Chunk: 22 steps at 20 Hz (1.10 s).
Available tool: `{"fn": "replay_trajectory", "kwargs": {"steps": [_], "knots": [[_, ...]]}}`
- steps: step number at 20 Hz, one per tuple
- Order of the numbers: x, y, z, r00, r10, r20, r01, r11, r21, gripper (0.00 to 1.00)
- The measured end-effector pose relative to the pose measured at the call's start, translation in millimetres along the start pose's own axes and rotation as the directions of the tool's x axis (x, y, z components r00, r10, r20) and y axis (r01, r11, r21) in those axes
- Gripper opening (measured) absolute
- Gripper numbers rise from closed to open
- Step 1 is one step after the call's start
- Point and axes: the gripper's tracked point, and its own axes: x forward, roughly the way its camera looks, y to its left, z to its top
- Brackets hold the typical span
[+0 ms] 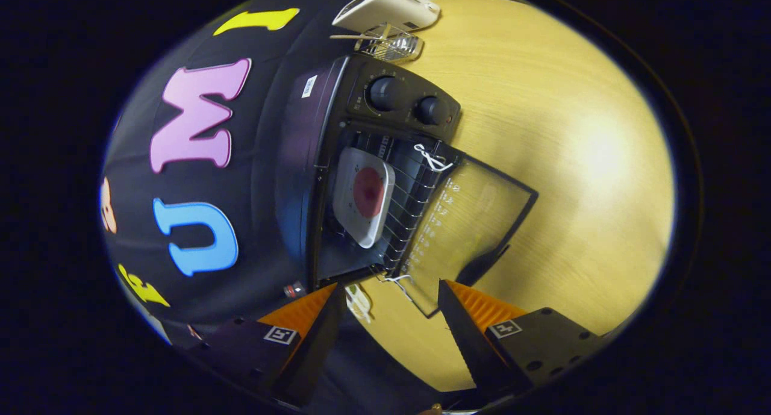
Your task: Open the toaster oven, put the food inside, and close the toaster oven door.
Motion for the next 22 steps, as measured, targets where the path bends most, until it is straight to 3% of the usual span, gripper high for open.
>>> {"fn": "replay_trajectory", "kwargs": {"steps": [3, 8, 13, 16, 19, 22], "knots": [[-14.0, -25.9, -20.0, 0.997, -0.075, -0.017, 0.069, 0.97, -0.235, 0.99], [3.8, -64.4, -69.1, 0.977, -0.187, -0.099, 0.115, 0.863, -0.492, 0.99], [29.3, -112.4, -55.5, 0.952, -0.296, 0.073, 0.241, 0.587, -0.773, 0.99], [50.5, -121.8, -45.6, 0.939, -0.303, 0.162, 0.3, 0.491, -0.818, 0.99], [66.3, -126.9, -42.9, 0.927, -0.316, 0.201, 0.334, 0.454, -0.826, 1.0], [79.8, -127.0, -37.3, 0.921, -0.325, 0.214, 0.353, 0.466, -0.811, 0.99]]}}
